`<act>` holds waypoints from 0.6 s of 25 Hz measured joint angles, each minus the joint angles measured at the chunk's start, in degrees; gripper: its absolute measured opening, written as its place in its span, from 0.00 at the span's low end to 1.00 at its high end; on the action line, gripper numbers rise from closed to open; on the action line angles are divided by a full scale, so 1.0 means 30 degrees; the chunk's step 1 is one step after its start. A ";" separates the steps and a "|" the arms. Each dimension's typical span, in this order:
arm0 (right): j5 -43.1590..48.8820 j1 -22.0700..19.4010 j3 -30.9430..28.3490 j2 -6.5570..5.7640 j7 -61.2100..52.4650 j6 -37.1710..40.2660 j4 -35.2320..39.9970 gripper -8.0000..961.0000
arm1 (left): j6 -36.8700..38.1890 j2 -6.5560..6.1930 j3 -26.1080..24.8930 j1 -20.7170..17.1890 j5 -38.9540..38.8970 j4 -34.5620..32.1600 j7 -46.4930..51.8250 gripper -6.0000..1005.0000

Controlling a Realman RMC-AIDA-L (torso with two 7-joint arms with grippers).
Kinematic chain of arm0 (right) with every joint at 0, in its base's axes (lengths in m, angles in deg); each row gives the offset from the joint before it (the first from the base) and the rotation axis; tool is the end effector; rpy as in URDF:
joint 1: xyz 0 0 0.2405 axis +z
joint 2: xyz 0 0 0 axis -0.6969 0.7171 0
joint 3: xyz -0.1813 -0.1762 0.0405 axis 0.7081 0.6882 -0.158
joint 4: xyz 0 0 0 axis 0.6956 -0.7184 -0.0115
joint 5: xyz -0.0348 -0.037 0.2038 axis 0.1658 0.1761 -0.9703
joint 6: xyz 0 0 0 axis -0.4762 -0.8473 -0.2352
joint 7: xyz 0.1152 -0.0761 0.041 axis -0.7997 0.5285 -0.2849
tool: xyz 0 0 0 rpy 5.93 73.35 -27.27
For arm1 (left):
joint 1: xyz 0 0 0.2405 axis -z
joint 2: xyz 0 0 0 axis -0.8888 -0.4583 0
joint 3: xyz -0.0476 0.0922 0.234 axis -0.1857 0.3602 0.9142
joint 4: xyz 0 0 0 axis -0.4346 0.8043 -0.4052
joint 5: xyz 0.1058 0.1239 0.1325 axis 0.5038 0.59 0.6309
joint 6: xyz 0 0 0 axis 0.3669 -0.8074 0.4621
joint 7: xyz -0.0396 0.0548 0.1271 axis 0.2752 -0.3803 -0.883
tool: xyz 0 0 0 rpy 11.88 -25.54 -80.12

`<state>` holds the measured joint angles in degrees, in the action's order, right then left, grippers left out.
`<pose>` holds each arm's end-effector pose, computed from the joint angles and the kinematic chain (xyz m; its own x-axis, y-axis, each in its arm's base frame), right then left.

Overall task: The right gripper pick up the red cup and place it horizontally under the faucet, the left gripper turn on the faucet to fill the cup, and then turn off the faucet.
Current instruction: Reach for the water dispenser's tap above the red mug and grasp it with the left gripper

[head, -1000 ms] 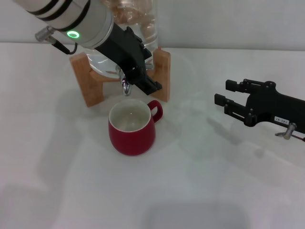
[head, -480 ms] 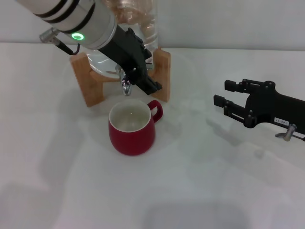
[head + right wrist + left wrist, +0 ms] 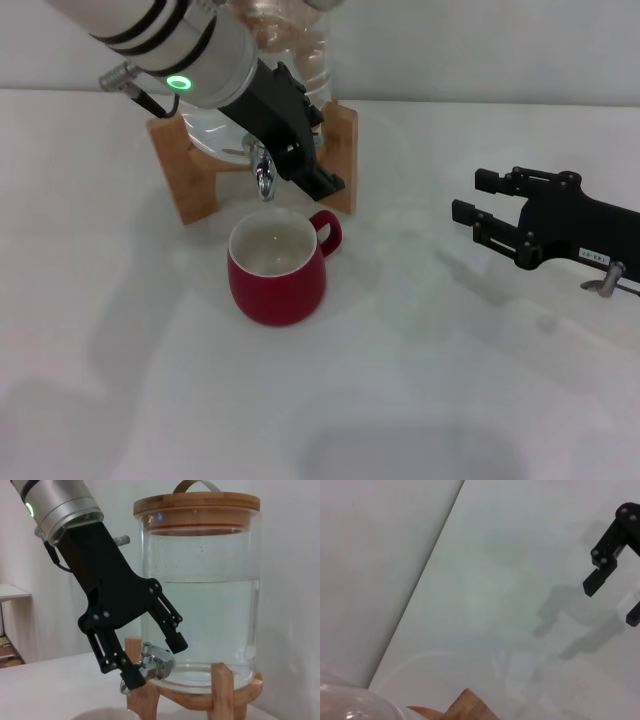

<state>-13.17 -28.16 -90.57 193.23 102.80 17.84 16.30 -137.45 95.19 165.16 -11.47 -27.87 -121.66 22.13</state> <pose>0.2365 0.3371 -0.0071 0.8102 -0.0679 -0.5822 -0.3770 -0.8209 -0.4289 -0.0722 0.3990 0.0044 0.9538 0.1135 -0.2784 0.0102 -0.9377 -0.3473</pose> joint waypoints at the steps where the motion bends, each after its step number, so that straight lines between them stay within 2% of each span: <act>1: 0.0000 -0.0010 -0.0026 0.0002 0.0015 0.0000 0.0000 0.48 | 0.0042 0.0000 0.0048 0.0022 0.0000 0.0097 0.0001 0.84; 15: 0.0001 -0.0068 -0.0186 0.0000 0.0172 -0.0011 0.0000 0.48 | -0.0583 -0.0002 0.0304 0.0193 0.0032 0.0022 0.0161 0.84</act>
<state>-13.17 -28.36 -91.13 193.23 103.32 17.81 16.30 -139.20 95.18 166.07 -10.89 -27.77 -121.60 22.61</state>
